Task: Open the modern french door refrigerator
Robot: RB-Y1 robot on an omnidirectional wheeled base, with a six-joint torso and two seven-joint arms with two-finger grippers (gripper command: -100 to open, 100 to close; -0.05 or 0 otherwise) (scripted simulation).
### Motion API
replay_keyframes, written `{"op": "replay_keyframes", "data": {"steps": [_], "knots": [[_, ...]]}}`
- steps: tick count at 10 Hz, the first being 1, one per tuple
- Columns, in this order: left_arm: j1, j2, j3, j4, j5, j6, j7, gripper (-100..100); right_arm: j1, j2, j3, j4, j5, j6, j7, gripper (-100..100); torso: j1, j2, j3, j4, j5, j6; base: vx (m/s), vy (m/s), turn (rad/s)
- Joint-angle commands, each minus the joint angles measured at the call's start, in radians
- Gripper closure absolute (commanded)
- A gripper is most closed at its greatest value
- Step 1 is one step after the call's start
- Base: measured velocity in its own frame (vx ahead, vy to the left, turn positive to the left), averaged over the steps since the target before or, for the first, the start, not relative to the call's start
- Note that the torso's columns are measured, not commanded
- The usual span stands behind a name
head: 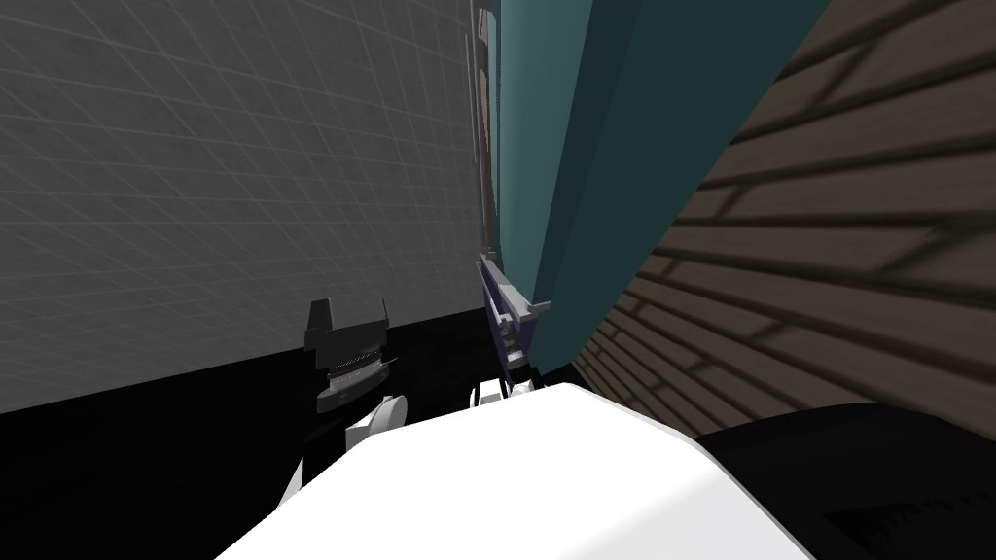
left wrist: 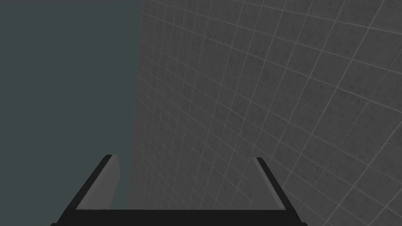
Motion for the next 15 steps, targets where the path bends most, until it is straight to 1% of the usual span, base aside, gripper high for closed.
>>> {"op": "replay_keyframes", "data": {"steps": [1,2,4,5,11,12,15], "knots": [[0.000,0.000,0.000,0.000,0.000,0.000,0.000,0,0.000,-0.028,0.030,0.047,-0.042,0.004,-0.075,-100,0.000,0.001,0.001,0.001,0.000,0.001,-0.002,-0.024,0.032],[0.000,0.000,0.000,0.000,0.000,0.000,0.000,0,0.000,-0.028,0.030,0.047,-0.042,0.004,-0.085,-100,-0.001,0.000,0.000,-0.001,0.000,0.000,-0.001,-0.018,0.032],[0.000,0.000,0.000,0.000,0.000,0.000,0.000,0,0.000,-0.028,0.030,0.047,-0.042,0.004,-0.085,-100,0.000,-0.003,-0.001,-0.004,-0.001,0.000,-0.002,0.000,-0.008],[0.000,0.000,0.000,0.000,0.000,0.000,0.000,0,-0.009,-0.037,0.046,0.066,-0.060,-0.003,-0.123,-100,0.000,-0.004,-0.002,-0.005,-0.001,-0.001,-0.002,-0.007,0.052],[0.000,0.000,0.000,0.000,0.000,0.000,0.000,0,-0.009,-0.037,0.046,0.066,-0.060,-0.003,-0.123,-100,-0.002,-0.008,-0.004,-0.008,-0.002,0.000,0.001,-0.002,0.005],[0.000,0.000,0.000,0.000,0.000,0.000,0.000,0,-0.017,-0.046,0.060,0.083,-0.077,-0.009,-0.157,-100,-0.002,-0.007,-0.003,-0.009,-0.002,0.000,0.003,-0.009,0.035],[0.000,0.000,0.000,0.000,0.000,0.000,0.000,0,-0.017,-0.046,0.060,0.083,-0.077,-0.009,-0.157,-100,-0.005,-0.010,-0.004,-0.012,-0.003,0.001,-0.007,-0.007,0.003]]}}
